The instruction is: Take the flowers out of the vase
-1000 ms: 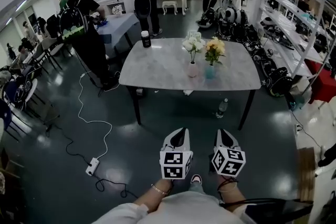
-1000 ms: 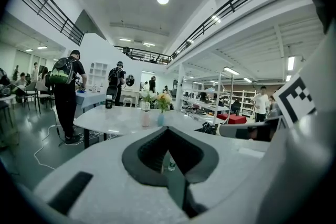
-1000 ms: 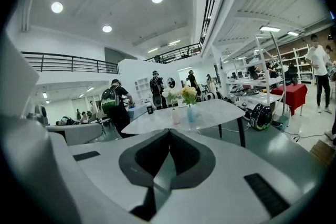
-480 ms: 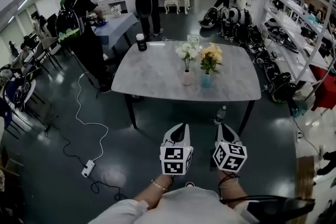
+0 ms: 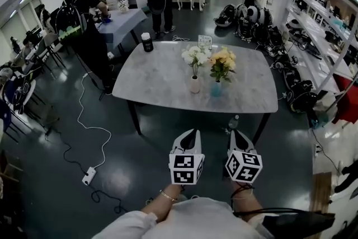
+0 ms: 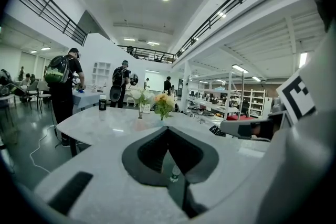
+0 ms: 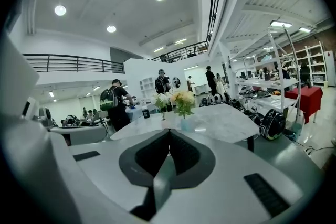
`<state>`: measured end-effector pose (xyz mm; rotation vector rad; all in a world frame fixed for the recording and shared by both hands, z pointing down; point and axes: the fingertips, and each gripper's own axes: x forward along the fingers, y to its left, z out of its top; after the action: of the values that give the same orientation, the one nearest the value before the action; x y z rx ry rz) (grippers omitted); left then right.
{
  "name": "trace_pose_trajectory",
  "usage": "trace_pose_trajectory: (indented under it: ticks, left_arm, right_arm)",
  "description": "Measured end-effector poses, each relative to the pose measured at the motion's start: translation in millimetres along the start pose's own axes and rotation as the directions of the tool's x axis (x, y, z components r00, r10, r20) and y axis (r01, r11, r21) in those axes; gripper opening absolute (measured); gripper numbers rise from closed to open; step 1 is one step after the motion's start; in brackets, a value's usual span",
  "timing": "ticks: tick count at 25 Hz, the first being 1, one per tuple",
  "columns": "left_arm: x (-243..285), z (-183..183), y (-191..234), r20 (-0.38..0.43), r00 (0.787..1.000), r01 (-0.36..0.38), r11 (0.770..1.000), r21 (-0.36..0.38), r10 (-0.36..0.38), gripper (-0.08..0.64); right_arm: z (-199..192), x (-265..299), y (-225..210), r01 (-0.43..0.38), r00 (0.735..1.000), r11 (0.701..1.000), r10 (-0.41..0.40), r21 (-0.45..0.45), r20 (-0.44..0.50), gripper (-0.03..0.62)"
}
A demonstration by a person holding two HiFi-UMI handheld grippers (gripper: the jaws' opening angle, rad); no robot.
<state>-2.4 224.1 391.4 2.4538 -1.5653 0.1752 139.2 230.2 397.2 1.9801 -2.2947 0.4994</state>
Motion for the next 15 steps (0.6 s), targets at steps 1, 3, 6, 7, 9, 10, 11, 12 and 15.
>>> trace_pose_trajectory:
  ticks: [1,3,6,7,9,10,11,12,15]
  left_arm:
    - [2.1,-2.5,0.2,-0.007,1.0,-0.003,1.0,-0.001,0.003,-0.002]
    - [4.6,-6.8,1.1,-0.022,1.0,-0.01,1.0,-0.004,0.01,-0.002]
    - [10.5,-9.4,5.0,-0.039,0.999,-0.02,1.0,-0.014,0.019,-0.002]
    - [14.2,-9.7,7.3,-0.044,0.999,-0.022,1.0,-0.017,0.021,-0.002]
    - [25.3,-11.0,11.7,-0.051,0.998,-0.022,1.0,-0.02,0.021,-0.002]
    - [32.5,-11.7,13.2,-0.054,0.998,-0.019,1.0,-0.022,0.018,-0.002]
    - [40.4,-11.6,14.4,-0.055,0.998,-0.014,1.0,-0.022,0.012,-0.002]
    - [48.6,-10.3,15.5,-0.054,0.998,-0.007,1.0,-0.021,0.006,-0.002]
    - [75.6,0.1,21.1,-0.04,0.999,0.013,1.0,-0.014,-0.014,-0.002]
  right_arm:
    - [-2.2,2.1,-3.1,0.002,1.0,1.0,-0.002,0.005,-0.007,0.006]
    - [-7.3,5.1,-7.4,0.002,1.0,1.0,-0.002,0.016,-0.025,0.006]
    - [-12.7,12.3,-10.1,0.001,0.999,1.0,0.001,0.026,-0.052,0.006]
    - [-13.3,16.4,-10.0,-0.002,0.998,1.0,0.003,0.028,-0.058,0.006]
    - [-13.7,26.5,-11.2,-0.004,0.998,1.0,0.006,0.027,-0.065,0.006]
    - [-13.3,32.3,-13.4,-0.002,0.998,1.0,0.004,0.026,-0.066,0.006]
    - [-12.2,38.4,-16.3,0.002,0.998,1.0,0.0,0.026,-0.065,0.006]
    - [-10.2,45.1,-19.5,0.006,0.998,1.0,-0.004,0.027,-0.062,0.006]
    - [1.1,67.5,-27.7,0.02,0.999,1.0,-0.018,0.025,-0.046,0.006]
